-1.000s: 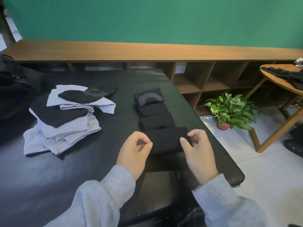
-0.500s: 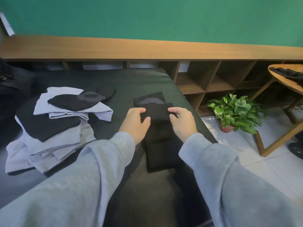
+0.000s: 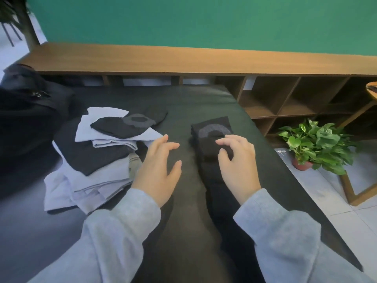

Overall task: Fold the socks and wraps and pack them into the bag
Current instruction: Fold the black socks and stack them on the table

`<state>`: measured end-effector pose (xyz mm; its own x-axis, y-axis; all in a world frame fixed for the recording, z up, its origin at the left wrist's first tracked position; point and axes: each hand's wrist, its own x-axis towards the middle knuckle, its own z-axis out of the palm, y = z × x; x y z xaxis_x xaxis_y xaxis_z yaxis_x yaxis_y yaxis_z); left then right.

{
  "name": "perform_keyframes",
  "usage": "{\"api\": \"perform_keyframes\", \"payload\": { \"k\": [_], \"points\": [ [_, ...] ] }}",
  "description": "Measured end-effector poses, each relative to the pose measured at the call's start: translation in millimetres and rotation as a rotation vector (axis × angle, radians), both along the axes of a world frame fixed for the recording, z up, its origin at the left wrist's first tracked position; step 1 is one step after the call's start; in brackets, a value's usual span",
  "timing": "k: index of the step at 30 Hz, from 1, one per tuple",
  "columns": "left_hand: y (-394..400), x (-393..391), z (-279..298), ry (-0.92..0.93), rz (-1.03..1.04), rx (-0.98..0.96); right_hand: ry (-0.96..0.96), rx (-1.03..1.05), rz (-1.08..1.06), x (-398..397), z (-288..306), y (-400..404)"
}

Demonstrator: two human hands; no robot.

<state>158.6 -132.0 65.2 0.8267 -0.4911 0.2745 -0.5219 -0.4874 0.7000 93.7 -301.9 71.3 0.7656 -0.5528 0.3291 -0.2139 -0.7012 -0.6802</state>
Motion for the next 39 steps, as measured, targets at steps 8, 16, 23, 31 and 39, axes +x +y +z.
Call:
{"api": "perform_keyframes", "payload": {
  "k": [8,16,23,31,39],
  "points": [
    [79,39,0,-0.303,0.219,0.378,-0.085,0.184,0.178,1,-21,96],
    [114,61,-12,-0.075,0.295,0.446,0.021,0.221,0.306,2,-16,135],
    [124,64,16,-0.085,0.346,0.347,0.038,0.218,0.338,-3,-3,135],
    [157,-9,23,-0.185,0.184,0.049,0.062,0.283,0.437,-10,8,155],
    [186,-61,-7,-0.139,-0.038,0.116,0.157,0.098,0.65,-31,-2,166]
  ]
}}
